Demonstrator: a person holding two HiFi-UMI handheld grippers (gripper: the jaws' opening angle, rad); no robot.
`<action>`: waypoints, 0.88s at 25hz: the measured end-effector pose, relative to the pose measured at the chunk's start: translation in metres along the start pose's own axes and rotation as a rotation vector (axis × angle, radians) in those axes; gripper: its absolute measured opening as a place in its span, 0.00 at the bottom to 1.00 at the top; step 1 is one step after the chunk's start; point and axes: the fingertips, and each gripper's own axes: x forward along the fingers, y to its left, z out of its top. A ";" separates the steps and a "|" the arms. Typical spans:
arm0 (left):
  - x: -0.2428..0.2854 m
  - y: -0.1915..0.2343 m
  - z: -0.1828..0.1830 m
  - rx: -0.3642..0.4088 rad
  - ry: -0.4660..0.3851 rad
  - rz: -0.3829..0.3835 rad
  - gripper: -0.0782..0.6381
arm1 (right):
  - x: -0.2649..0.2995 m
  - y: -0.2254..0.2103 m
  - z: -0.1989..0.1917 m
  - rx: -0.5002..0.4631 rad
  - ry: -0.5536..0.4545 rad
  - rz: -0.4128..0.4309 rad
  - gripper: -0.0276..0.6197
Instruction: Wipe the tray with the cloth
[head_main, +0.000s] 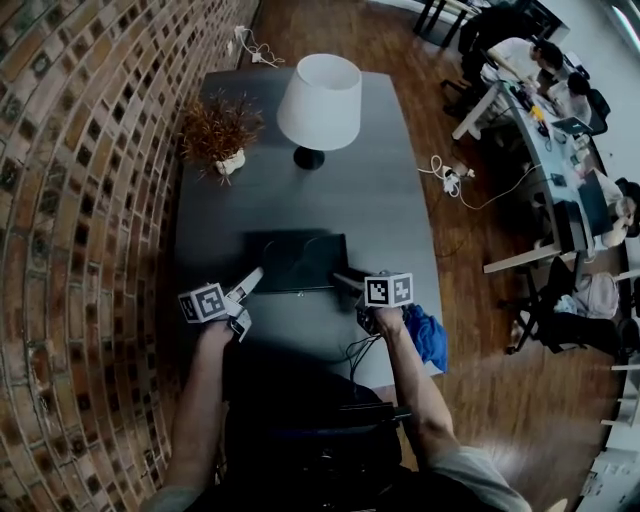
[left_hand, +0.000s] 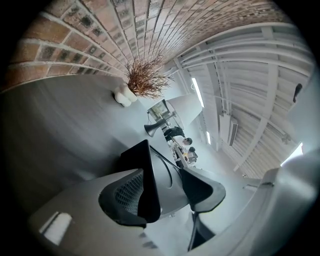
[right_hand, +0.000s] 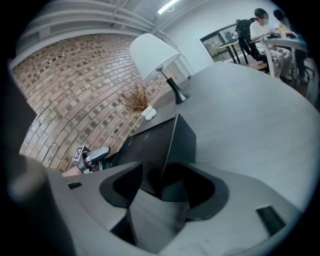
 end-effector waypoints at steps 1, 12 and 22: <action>-0.003 -0.003 -0.002 0.001 0.003 -0.008 0.42 | -0.001 0.001 -0.001 0.003 -0.007 0.001 0.43; -0.007 -0.002 -0.009 -0.005 -0.006 0.019 0.39 | 0.001 0.002 -0.009 -0.026 -0.027 -0.034 0.43; -0.052 -0.081 0.009 0.061 -0.163 -0.114 0.39 | -0.079 0.013 0.001 -0.027 -0.284 -0.033 0.43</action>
